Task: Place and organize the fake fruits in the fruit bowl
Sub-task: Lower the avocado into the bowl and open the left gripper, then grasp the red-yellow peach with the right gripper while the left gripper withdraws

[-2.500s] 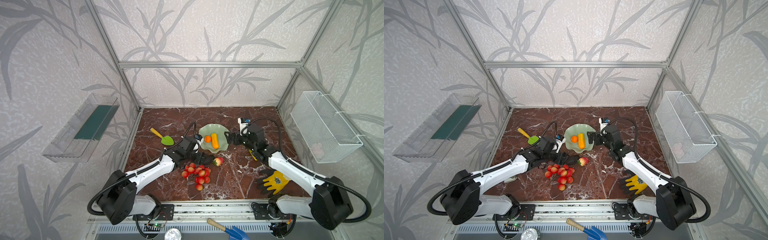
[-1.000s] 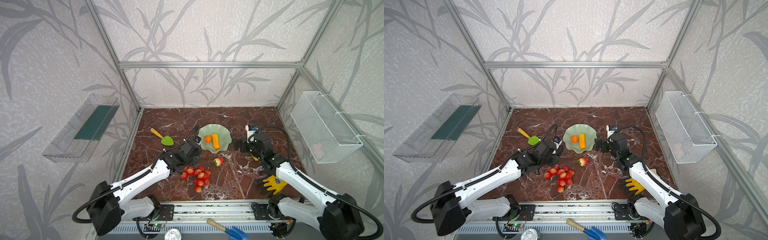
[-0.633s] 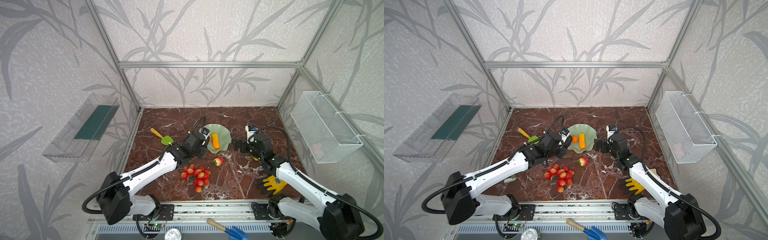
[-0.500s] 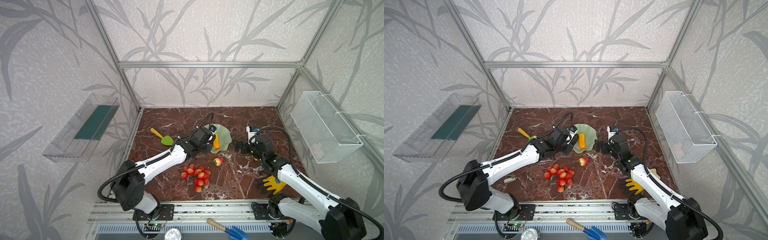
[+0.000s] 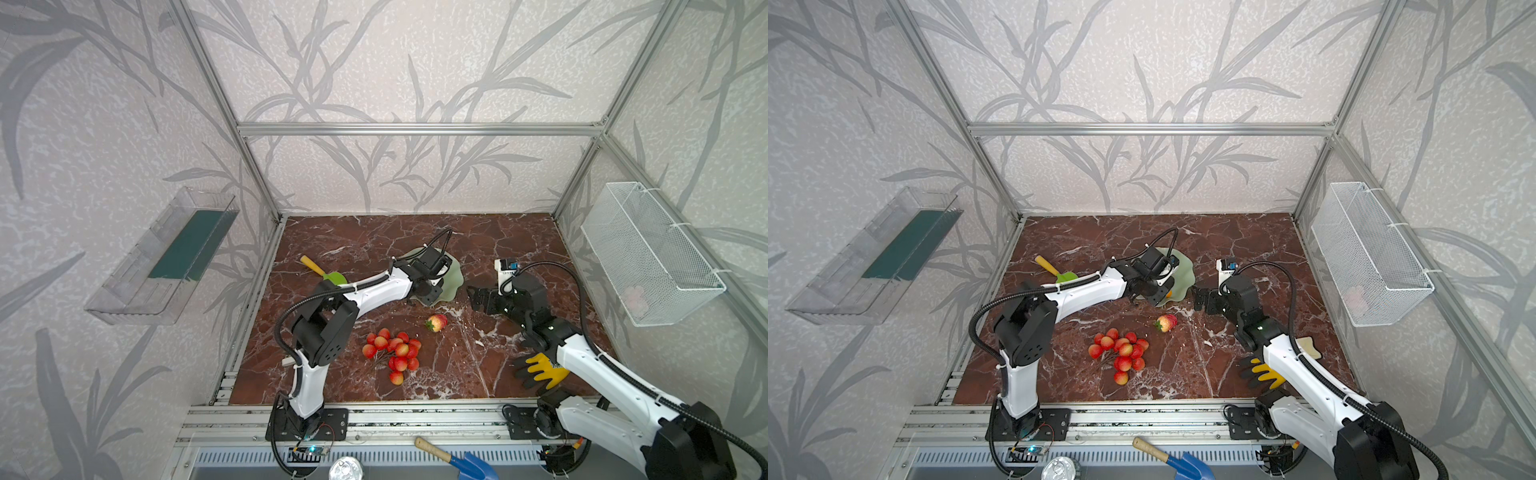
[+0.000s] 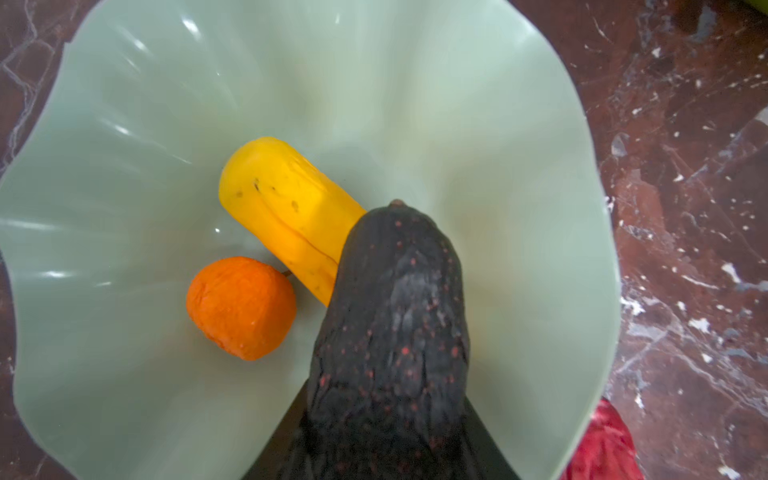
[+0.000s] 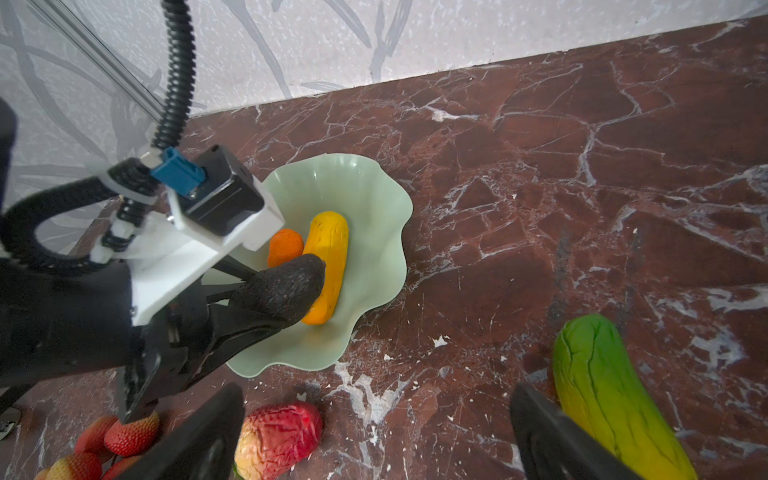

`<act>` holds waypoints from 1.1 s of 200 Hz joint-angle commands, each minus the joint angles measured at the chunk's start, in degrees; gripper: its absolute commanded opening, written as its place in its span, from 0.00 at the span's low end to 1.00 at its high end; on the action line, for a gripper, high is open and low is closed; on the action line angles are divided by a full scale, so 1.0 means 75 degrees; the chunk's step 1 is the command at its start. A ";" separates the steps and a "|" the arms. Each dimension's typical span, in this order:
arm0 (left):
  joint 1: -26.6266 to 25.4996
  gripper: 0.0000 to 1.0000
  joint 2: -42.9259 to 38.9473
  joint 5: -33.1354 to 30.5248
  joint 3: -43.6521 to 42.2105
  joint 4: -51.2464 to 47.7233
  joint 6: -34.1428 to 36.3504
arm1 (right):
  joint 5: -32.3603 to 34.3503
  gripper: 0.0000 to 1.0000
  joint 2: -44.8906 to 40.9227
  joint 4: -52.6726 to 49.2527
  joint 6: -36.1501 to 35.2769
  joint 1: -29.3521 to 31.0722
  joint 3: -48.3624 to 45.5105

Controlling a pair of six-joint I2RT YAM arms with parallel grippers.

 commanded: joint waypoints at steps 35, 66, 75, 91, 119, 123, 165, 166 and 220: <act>0.0094 0.63 -0.0153 -0.0118 0.0171 -0.0371 -0.0119 | -0.0122 0.99 0.0139 0.0037 0.0020 -0.0029 0.0010; 0.0221 0.70 -0.0932 -0.0152 -0.0302 0.0410 -0.0334 | -0.0395 1.00 0.0228 -0.0056 0.0111 -0.0029 0.0100; 0.0272 0.71 -0.1224 -0.0164 -0.0492 0.0685 -0.0482 | -0.0528 1.00 0.0274 -0.0051 0.0184 -0.0017 0.0101; 0.0387 0.72 -0.1889 -0.0215 -0.0983 0.1350 -0.0816 | -0.0769 0.99 0.0420 -0.0010 0.0327 0.0052 0.0074; 0.0541 0.78 -0.3393 -0.0667 -0.2394 0.3041 -0.1399 | -0.0836 0.98 0.0719 -0.0088 0.0397 0.0516 0.0030; 0.0552 0.79 -0.3627 -0.0753 -0.2614 0.3264 -0.1465 | -0.0806 0.98 0.0754 -0.0101 0.0425 0.0587 0.0022; 0.1006 0.90 -0.6011 -0.1377 -0.5104 0.5167 -0.2499 | -0.0573 0.97 0.1292 0.0137 0.0617 0.1619 -0.0055; 0.1028 0.91 -0.6063 -0.1368 -0.5164 0.5211 -0.2516 | -0.0572 0.97 0.1303 0.0140 0.0611 0.1645 -0.0051; 0.1929 0.99 -0.8362 -0.1538 -0.7407 0.5389 -0.3623 | -0.0714 0.93 0.2567 0.0543 0.0769 0.2224 0.0387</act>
